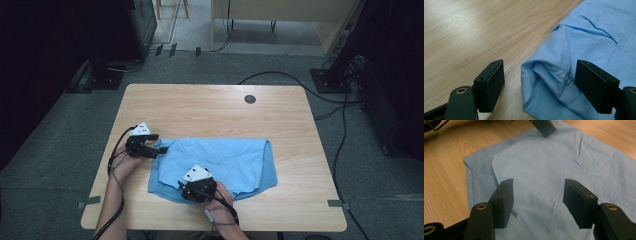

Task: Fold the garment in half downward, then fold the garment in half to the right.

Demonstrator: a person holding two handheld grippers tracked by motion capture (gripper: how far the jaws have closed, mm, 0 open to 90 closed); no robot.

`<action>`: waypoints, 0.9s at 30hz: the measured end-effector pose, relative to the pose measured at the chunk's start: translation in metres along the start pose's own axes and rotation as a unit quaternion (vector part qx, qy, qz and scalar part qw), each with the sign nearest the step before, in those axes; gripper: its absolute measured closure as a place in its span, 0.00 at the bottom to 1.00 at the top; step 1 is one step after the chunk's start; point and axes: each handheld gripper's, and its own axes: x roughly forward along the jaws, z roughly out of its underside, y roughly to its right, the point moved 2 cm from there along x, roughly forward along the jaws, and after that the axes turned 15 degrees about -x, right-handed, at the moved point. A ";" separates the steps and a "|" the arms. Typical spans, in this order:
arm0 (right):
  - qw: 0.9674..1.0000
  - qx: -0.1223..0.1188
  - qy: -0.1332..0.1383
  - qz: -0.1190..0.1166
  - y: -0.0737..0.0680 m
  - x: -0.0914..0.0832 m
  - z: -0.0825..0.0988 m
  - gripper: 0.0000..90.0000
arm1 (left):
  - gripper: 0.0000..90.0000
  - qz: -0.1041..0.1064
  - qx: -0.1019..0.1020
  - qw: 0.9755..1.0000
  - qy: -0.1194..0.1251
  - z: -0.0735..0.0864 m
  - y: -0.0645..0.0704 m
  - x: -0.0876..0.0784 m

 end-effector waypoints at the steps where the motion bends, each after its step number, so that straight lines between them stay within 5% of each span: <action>1: 1.000 -0.004 0.000 0.001 -0.002 -0.001 -0.002 0.44 | 0.27 0.000 0.000 1.000 0.000 0.000 0.000 0.000; 17: 0.999 -0.029 -0.012 -0.012 -0.016 0.008 -0.008 0.49 | 0.26 -0.002 0.000 1.000 -0.002 0.001 0.000 0.000; 25: 0.999 -0.031 -0.008 -0.028 -0.020 0.015 -0.010 0.52 | 0.24 -0.003 -0.002 1.000 -0.003 0.000 0.000 0.000; 27: 0.999 -0.016 -0.015 -0.041 -0.020 0.019 -0.011 0.54 | 0.24 -0.003 -0.002 1.000 -0.002 0.001 0.000 0.000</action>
